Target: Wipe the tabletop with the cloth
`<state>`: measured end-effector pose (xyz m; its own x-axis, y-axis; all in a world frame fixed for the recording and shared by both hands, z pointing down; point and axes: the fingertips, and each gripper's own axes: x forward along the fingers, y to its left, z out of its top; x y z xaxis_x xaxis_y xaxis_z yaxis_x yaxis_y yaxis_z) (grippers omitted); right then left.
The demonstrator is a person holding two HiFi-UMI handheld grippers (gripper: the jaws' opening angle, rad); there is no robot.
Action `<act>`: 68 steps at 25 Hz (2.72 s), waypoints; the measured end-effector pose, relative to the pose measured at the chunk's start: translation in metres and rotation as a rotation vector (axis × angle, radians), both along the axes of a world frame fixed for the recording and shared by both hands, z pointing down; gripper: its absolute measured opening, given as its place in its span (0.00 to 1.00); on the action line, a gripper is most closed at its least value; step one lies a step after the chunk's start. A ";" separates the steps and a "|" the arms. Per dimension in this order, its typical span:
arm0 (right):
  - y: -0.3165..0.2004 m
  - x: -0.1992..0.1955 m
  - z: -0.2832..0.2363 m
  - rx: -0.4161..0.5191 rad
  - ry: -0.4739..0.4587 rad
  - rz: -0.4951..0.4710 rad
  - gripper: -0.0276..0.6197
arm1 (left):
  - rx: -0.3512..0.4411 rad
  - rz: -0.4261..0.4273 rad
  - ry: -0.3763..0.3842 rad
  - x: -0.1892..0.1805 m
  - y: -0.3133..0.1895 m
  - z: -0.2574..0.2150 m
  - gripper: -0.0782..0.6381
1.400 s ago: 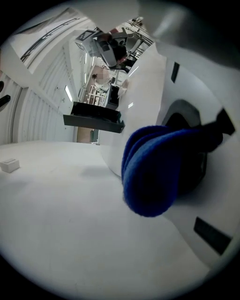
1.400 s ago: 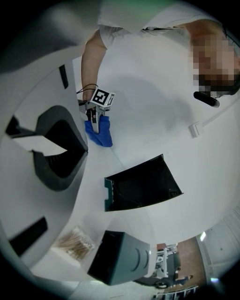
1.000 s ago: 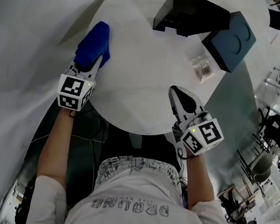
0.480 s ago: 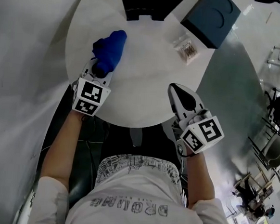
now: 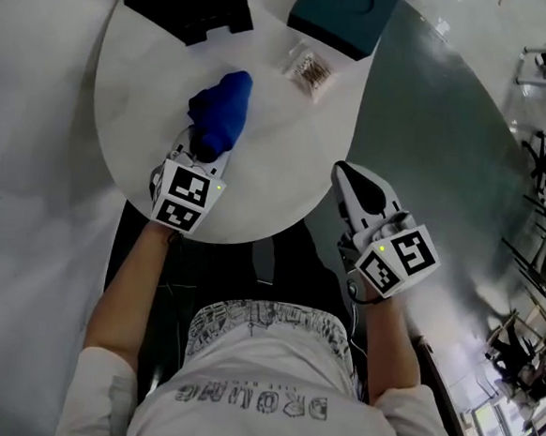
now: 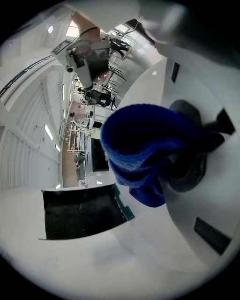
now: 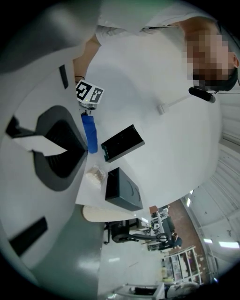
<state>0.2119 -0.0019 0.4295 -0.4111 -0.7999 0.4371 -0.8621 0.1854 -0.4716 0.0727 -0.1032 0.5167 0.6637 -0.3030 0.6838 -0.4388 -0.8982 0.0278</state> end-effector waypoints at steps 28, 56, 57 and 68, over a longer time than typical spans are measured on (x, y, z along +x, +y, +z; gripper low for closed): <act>0.028 0.045 -0.009 0.016 0.009 0.099 0.05 | -0.138 0.215 0.099 0.114 0.089 -0.010 0.21; -0.068 -0.203 -0.023 0.020 0.010 -0.383 0.05 | 0.033 -0.480 0.077 -0.260 -0.013 -0.041 0.21; -0.068 -0.204 -0.021 0.013 0.014 -0.386 0.05 | 0.022 -0.483 0.069 -0.262 -0.010 -0.032 0.21; -0.074 -0.208 -0.012 -0.010 0.031 -0.384 0.05 | 0.016 -0.466 -0.001 -0.267 -0.009 -0.001 0.21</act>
